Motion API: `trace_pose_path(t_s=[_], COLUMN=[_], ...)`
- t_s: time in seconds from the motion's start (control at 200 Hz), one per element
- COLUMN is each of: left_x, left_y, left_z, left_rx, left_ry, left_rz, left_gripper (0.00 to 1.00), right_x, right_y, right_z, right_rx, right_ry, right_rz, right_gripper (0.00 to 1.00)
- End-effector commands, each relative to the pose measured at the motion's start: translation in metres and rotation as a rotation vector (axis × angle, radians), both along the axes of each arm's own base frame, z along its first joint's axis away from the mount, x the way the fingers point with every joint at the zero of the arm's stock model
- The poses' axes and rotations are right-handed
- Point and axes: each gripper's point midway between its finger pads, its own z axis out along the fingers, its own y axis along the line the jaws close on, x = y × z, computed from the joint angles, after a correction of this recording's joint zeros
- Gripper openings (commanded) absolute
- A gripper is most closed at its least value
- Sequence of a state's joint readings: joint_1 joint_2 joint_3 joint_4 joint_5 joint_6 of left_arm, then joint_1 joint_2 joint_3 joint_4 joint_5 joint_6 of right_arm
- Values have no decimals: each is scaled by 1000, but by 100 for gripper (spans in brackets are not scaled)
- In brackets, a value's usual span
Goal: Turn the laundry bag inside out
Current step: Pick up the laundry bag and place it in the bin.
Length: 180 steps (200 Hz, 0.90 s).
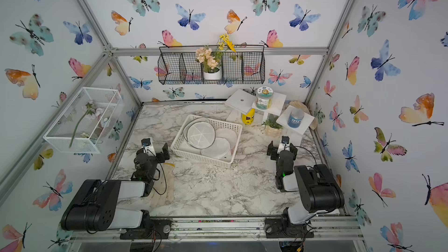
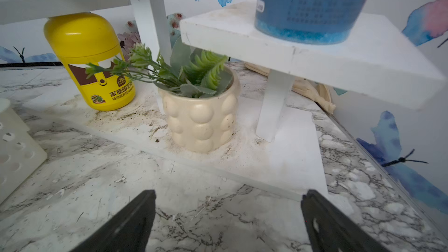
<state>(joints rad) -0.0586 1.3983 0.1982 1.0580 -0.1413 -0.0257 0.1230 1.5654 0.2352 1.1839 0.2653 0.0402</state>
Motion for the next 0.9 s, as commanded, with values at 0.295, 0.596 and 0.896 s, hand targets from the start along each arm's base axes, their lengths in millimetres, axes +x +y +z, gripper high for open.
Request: trace_pose_path(t_s=[0.295, 0.596, 0.896], left_x=[4, 3, -6], left_y=[-2, -3, -3], left_z=[5, 8, 63], left_rx=[-1, 1, 10], left_ry=[-20, -27, -42], left_rz=[-20, -24, -27], left_gripper=[99, 99, 99], right_x=[5, -1, -22], right_y=[0, -8, 4], right_z=[6, 10, 78], right_rx=[0, 6, 48], right_ry=[-23, -46, -161], right_rz=[4, -40, 36], right_gripper=[98, 98, 98])
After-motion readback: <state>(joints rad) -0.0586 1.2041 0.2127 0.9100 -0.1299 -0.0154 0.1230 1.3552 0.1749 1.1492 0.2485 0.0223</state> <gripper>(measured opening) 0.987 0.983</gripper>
